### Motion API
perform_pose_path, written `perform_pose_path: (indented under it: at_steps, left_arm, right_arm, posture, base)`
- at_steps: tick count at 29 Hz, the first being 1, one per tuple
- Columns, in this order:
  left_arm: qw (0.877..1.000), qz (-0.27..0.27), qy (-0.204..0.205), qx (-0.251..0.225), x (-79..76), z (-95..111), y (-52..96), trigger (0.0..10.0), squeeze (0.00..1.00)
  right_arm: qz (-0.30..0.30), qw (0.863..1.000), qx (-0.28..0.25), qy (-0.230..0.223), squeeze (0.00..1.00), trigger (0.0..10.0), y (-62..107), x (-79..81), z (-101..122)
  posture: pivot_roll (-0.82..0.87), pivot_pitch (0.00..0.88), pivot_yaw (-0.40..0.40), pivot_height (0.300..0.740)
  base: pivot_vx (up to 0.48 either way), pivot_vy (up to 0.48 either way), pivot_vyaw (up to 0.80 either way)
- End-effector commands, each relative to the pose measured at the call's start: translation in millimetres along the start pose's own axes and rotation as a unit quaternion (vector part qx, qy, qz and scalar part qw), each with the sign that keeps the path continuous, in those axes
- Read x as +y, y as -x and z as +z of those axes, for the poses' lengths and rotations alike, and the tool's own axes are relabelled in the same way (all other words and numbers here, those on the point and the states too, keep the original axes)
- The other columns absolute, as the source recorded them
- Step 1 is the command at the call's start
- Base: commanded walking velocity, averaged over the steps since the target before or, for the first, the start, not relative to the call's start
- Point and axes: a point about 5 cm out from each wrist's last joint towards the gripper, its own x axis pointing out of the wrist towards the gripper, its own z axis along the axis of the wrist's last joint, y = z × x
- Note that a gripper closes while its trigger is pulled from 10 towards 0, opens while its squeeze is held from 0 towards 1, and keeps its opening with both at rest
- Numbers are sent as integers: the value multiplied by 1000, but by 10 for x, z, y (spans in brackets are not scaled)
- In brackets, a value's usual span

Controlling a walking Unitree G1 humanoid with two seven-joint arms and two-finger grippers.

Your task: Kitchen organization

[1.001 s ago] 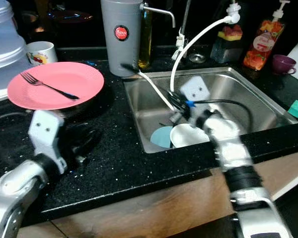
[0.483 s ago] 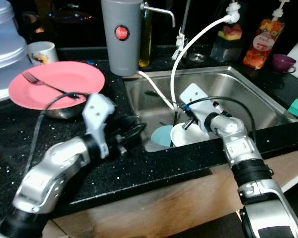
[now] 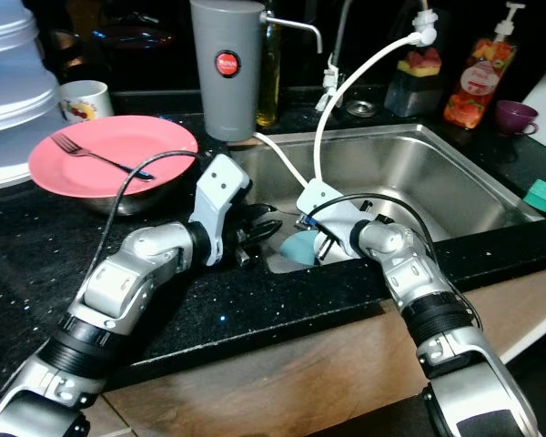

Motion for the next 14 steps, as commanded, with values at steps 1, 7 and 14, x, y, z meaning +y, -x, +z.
perform_pose_path:
  at_steps: [1, 7, 14]
  left_arm:
    - [1000, -7, -4, 12, -3, -32, -17, 10000, 0]
    - [1000, 12, -19, -18, 77, 43, -27, 10000, 0]
    - [992, 79, -14, -101, 156, 251, 117, 10000, 0]
  right_arm:
    - [13, 1000, 7, -1, 247, 10000, -23, 54, -18]
    - [-33, 999, 11, 15, 0, 10000, -48, -45, 14]
    - [-153, 983, -60, -78, 0, 10000, -6, -337, 212]
  posture:
    - [-16, 61, -43, 740]
    - [-12, 57, -50, 740]
    - [-8, 61, -41, 740]
  base:
    - [0, 0, 0]
    - [0, 0, 0]
    - [0, 0, 0]
